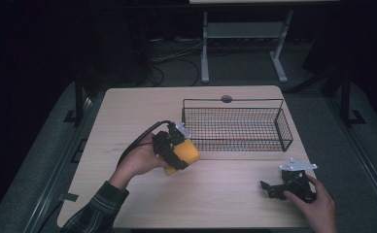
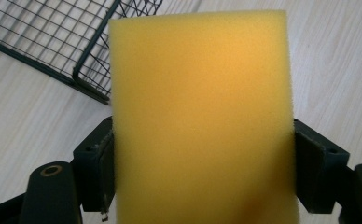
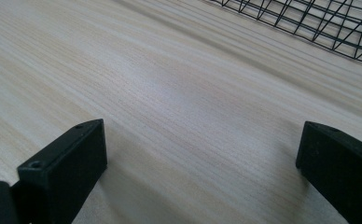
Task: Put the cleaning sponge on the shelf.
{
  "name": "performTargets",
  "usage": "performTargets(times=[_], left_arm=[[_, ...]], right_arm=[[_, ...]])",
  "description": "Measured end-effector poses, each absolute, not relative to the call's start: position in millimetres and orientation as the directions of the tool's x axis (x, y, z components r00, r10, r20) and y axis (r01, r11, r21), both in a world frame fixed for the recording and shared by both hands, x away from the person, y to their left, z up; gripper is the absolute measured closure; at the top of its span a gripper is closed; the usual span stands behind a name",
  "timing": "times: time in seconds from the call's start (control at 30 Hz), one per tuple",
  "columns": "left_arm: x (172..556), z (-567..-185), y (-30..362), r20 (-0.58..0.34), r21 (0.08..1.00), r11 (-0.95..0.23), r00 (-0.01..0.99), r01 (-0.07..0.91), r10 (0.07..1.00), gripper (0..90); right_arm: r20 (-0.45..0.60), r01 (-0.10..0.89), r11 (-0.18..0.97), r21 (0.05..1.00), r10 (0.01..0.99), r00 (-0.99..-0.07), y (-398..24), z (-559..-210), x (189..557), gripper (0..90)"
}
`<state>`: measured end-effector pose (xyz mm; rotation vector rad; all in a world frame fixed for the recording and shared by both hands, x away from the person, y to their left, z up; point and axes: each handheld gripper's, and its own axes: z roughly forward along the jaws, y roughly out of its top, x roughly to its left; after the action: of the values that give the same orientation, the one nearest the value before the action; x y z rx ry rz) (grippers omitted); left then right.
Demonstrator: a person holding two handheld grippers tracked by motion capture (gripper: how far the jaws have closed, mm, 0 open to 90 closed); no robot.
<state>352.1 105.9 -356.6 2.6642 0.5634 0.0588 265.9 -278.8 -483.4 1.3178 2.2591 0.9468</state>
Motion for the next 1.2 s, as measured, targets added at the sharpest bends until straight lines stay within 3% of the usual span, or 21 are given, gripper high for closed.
performTargets(times=[1.2], left_arm=[[393,-327,84,-0.017,0.405,-0.836,0.918,0.369,0.397,22.3]], right_arm=[[0.027,0.625,0.341,0.702,0.865,-0.502,-279,-483,266,1.2]])
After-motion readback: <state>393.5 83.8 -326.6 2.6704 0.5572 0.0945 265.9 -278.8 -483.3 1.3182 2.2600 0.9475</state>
